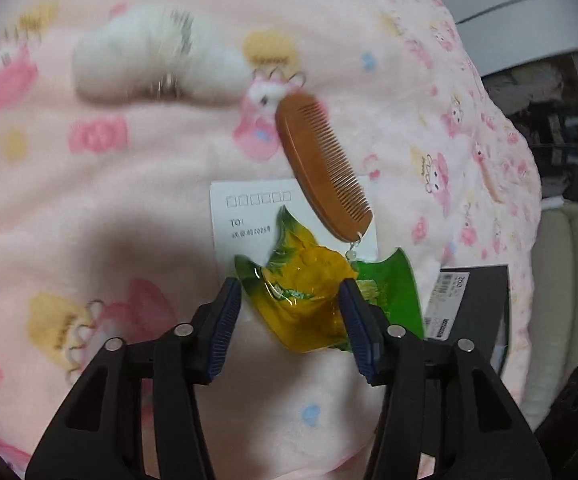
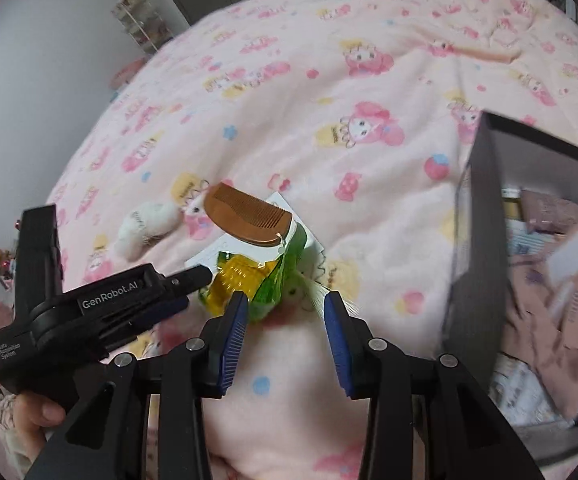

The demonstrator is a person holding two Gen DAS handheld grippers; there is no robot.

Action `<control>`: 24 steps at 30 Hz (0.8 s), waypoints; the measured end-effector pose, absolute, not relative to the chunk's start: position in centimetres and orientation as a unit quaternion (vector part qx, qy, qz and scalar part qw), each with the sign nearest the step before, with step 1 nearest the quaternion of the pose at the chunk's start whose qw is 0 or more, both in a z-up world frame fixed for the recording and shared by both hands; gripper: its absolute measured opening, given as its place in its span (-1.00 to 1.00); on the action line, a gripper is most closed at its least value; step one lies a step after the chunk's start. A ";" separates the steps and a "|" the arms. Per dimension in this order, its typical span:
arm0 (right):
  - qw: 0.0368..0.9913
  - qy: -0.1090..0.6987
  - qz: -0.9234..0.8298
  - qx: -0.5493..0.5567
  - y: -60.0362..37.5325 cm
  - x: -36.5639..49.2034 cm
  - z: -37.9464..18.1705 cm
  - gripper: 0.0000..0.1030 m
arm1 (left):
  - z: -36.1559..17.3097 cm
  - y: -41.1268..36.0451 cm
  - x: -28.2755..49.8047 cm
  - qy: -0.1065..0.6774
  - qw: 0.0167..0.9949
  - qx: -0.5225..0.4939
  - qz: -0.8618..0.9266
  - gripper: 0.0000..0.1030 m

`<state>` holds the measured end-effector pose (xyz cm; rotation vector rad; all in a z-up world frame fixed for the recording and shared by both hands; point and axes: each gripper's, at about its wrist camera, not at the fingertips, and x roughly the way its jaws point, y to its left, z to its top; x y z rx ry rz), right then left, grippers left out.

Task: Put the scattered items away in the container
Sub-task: 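Move the left gripper to the yellow-green snack packet and grasp it, then lift the snack packet with the left gripper and carry it toward the box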

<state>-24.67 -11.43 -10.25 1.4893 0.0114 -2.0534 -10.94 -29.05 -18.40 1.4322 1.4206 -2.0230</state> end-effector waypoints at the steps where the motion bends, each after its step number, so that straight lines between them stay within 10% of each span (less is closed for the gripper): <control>1: 0.299 0.004 -0.769 0.564 -11.8 -24.8 -10.7 -0.32 | -19.3 -29.3 -10.8 0.516 0.130 0.495 -0.687 0.24; 12: 0.353 -0.006 -0.745 0.566 -14.1 -24.7 -12.1 -0.63 | -21.5 -29.5 -12.2 0.592 0.088 0.485 -0.638 0.35; 24: 0.352 0.007 -0.762 0.544 -9.4 -19.7 -8.9 -0.68 | -17.3 -23.9 -11.4 0.495 0.012 0.524 -0.693 0.12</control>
